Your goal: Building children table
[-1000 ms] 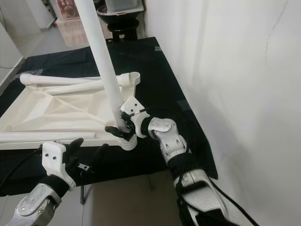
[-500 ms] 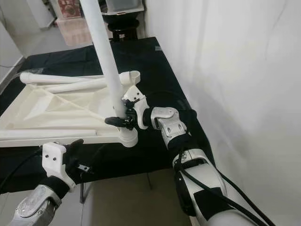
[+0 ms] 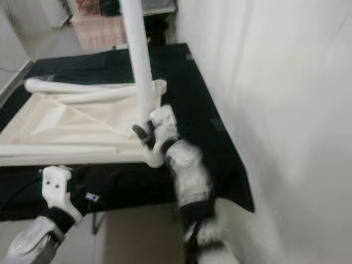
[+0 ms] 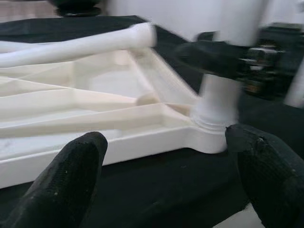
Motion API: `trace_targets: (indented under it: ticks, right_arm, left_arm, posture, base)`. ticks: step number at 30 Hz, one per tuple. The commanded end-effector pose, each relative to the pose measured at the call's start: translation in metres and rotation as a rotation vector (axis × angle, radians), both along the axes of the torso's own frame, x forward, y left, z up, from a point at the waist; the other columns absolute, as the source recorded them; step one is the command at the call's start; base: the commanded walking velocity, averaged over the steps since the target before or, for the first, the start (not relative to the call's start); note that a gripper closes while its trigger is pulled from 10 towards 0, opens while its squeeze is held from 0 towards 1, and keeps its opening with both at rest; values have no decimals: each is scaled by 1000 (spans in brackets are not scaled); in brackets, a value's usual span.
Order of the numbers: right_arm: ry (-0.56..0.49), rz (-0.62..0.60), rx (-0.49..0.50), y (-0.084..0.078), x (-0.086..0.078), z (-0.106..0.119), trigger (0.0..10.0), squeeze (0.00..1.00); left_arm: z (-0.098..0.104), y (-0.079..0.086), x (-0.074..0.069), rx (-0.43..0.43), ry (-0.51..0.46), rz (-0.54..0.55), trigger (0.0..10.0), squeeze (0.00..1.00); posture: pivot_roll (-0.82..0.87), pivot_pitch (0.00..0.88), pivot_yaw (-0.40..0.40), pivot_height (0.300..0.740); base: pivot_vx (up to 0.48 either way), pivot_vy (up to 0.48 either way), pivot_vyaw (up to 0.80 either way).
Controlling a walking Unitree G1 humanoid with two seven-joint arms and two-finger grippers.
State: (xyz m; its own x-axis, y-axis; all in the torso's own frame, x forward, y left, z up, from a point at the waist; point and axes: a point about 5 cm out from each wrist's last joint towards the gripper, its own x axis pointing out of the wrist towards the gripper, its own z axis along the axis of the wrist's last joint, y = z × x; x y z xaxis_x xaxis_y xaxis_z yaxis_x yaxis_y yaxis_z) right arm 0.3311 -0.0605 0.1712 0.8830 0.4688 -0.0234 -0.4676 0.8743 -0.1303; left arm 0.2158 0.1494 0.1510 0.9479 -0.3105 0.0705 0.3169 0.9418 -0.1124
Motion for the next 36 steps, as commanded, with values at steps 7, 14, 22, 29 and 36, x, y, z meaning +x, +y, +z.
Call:
trace_targets:
  ticks: [7, 14, 22, 29, 36]
  right_arm:
    - [120, -14, -17, 4, 24, -28, 10000, 16]
    - [100, -34, 39, -1, 11, -10, 10000, 1000]
    - [-17, 58, 54, -37, -18, -8, 10000, 1000]
    - [-58, -26, -36, -68, -53, -21, 10000, 0]
    - [-76, -122, -114, -83, -56, -31, 10000, 0]
  left_arm:
    - [-6, 3, 4, 18, 23, 3, 10000, 0]
    - [-7, 4, 5, 25, 19, 31, 10000, 0]
    - [-10, 11, 3, 63, 22, 97, 10000, 0]
    - [-12, 33, -4, 178, 20, 288, 10000, 0]
    - [-16, 45, -10, 273, 27, 447, 10000, 0]
  posture:
    - [-24, 87, 84, 740]
    - [-24, 74, 83, 740]
    - [-57, 62, 99, 740]
    - [-75, 49, 115, 740]
    - [-63, 30, 102, 740]
  base:
    - [0, 0, 0]
    - [0, 0, 0]
    - [0, 0, 0]
    - [0, 0, 0]
    - [0, 0, 0]
